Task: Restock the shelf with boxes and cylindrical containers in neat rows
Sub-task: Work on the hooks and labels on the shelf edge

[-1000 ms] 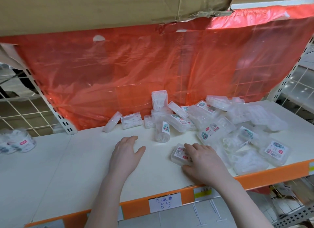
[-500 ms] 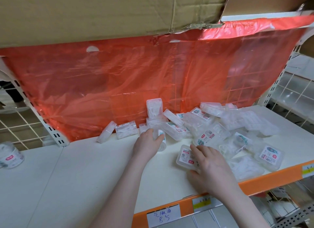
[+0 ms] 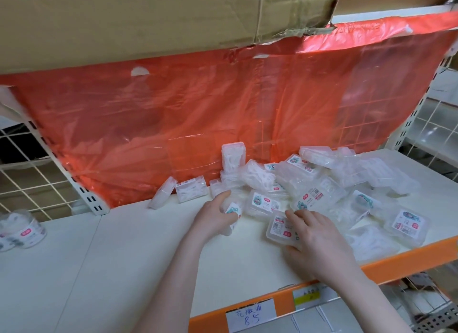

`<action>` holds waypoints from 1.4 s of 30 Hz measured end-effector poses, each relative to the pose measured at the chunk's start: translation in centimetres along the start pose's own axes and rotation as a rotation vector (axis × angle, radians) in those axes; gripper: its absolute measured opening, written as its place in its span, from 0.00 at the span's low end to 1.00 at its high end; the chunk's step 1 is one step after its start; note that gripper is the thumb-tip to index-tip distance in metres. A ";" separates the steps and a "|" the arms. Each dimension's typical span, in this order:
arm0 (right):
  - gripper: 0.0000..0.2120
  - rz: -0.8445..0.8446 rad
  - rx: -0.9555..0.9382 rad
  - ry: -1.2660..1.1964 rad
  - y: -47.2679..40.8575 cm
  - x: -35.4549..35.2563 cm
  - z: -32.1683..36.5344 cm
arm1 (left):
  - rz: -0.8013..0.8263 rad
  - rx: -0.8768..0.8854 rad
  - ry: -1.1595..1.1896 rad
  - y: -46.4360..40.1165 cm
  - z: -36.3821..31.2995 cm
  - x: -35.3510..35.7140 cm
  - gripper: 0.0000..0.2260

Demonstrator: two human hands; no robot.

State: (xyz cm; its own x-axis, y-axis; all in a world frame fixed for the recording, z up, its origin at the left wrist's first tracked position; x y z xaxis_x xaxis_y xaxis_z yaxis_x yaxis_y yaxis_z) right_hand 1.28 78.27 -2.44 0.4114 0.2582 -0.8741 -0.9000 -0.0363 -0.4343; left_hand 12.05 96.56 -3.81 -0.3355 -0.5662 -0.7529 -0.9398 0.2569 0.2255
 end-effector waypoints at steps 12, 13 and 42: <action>0.34 0.031 -0.052 -0.031 -0.7 1.6 1.2 | -0.006 -0.062 -0.305 -1.5 -0.3 -2.1 0.16; 0.34 0.033 -0.051 -0.036 -0.7 1.7 1.2 | 0.015 -0.053 -0.327 -1.8 -0.6 -2.0 0.16; 0.36 0.258 -0.275 -0.192 1.6 2.2 6.5 | -0.085 -0.122 -0.564 11.6 3.9 -6.2 0.26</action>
State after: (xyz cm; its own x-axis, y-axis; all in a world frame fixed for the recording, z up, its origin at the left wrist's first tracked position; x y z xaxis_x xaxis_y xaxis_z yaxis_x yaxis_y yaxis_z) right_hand -0.22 85.07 -3.62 0.1200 0.3809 -0.9168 -0.8876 -0.3724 -0.2710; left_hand 3.50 106.10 1.10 -0.2031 -0.0677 -0.9768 -0.9738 0.1180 0.1943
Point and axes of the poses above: each hand's wrist, its own y-axis away from the middle knuckle, its own x-axis out of the palm, z = x × y, the point moved 7 cm from there along -y, towards the middle knuckle, and after that the axes turned 9 degrees about -y, right-handed, at the moved point
